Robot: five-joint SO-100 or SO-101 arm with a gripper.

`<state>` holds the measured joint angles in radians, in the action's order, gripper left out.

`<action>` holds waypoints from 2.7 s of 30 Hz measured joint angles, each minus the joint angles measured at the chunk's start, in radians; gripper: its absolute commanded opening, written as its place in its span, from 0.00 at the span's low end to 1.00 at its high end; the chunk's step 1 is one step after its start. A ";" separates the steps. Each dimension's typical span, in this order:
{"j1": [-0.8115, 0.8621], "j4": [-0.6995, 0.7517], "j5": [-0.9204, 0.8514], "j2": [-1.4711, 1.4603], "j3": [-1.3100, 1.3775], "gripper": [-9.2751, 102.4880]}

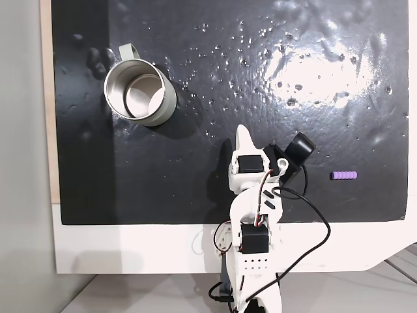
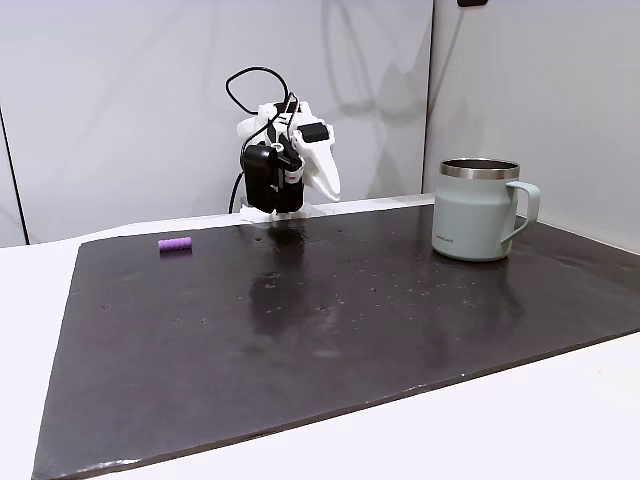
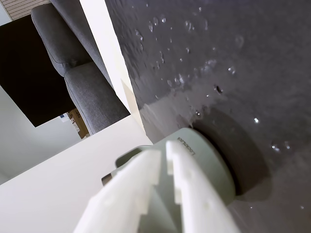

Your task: Grasp a pengrip and put it in the cup.

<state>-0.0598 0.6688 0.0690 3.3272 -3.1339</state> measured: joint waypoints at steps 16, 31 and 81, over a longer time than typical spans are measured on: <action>-0.003 0.000 -0.017 0.000 0.000 0.08; 0.143 0.377 -0.146 -0.252 0.528 0.08; 1.069 0.351 -1.009 -1.591 1.040 0.31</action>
<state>1.0094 1.0201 -0.9403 1.7365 -2.0939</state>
